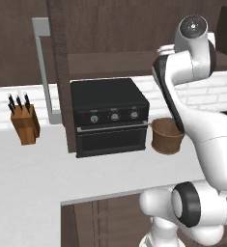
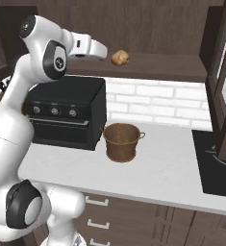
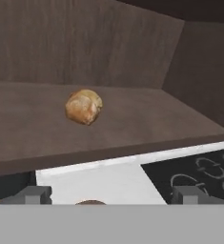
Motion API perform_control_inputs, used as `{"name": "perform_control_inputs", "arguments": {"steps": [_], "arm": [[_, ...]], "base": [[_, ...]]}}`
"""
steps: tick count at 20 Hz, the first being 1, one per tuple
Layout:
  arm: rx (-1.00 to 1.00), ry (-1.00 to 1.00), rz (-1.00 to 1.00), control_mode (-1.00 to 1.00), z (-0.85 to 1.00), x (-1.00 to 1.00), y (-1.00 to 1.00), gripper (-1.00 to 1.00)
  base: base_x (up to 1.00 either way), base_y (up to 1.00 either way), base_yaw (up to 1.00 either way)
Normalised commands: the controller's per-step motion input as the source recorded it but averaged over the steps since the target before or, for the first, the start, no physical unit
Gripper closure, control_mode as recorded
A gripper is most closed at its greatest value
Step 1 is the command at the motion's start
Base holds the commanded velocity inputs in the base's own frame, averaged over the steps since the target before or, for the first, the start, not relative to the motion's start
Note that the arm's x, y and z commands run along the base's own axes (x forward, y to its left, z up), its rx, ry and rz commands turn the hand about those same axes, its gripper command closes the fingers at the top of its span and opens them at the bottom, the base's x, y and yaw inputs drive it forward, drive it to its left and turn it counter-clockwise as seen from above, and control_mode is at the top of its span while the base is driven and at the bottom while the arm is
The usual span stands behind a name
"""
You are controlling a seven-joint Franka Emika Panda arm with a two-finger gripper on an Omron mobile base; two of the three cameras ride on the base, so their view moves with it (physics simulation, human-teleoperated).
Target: Open the cabinet, pick up the bread from the cabinet and place it in the basket. Then move the basket to the dining counter.
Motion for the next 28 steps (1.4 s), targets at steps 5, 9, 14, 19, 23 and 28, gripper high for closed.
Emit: {"name": "perform_control_inputs", "arguments": {"steps": [5,9,14,19,23,28], "arm": [[0.00,0.06,-0.08,-1.00,-0.15,0.38,0.00,-1.00],[0.03,-0.01,-0.04,-1.00,-0.43,0.35,0.00,-1.00],[0.09,-0.10,-0.02,-1.00,-0.38,0.32,-0.10,-1.00],[0.09,-0.10,-0.02,-1.00,0.01,0.60,-0.04,-1.00],[0.06,0.00,-0.02,-1.00,0.00,0.65,-0.09,-1.00],[0.01,0.04,0.00,-1.00,0.15,0.42,-0.20,-1.00]], "base": [[0.00,0.00,0.00],[0.00,0.00,0.00],[0.00,0.00,0.00],[0.00,0.00,0.00],[0.00,0.00,0.00],[0.00,0.00,0.00]]}}
